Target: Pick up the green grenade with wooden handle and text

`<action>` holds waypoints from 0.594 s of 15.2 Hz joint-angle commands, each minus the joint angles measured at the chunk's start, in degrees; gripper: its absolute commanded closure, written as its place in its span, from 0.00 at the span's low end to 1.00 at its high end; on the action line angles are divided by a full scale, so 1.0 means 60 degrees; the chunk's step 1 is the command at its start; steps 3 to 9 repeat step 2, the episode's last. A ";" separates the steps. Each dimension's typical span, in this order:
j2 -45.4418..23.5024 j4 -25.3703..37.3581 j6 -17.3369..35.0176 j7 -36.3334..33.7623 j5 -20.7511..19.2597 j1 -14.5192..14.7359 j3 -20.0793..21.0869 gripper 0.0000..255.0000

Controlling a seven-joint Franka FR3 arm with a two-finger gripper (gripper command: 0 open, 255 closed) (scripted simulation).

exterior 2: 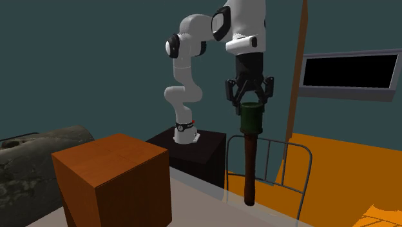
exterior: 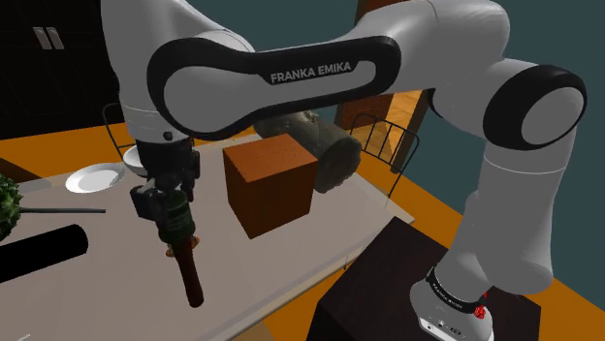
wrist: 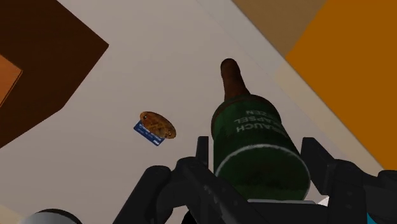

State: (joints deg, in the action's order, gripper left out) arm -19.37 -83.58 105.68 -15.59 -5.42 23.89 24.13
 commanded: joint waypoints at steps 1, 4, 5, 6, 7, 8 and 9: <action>0.0027 0.0124 -0.0143 0.0004 0.0012 0.0003 0.0006 1.00; 0.0025 0.0126 -0.0143 0.0004 0.0011 0.0003 0.0006 1.00; 0.0025 0.0126 -0.0143 0.0004 0.0011 0.0003 0.0006 1.00; 0.0025 0.0126 -0.0143 0.0004 0.0011 0.0003 0.0006 1.00; 0.0025 0.0126 -0.0143 0.0004 0.0011 0.0003 0.0006 1.00; 0.0025 0.0126 -0.0143 0.0004 0.0011 0.0003 0.0006 1.00; 0.0025 0.0126 -0.0143 0.0004 0.0011 0.0003 0.0006 1.00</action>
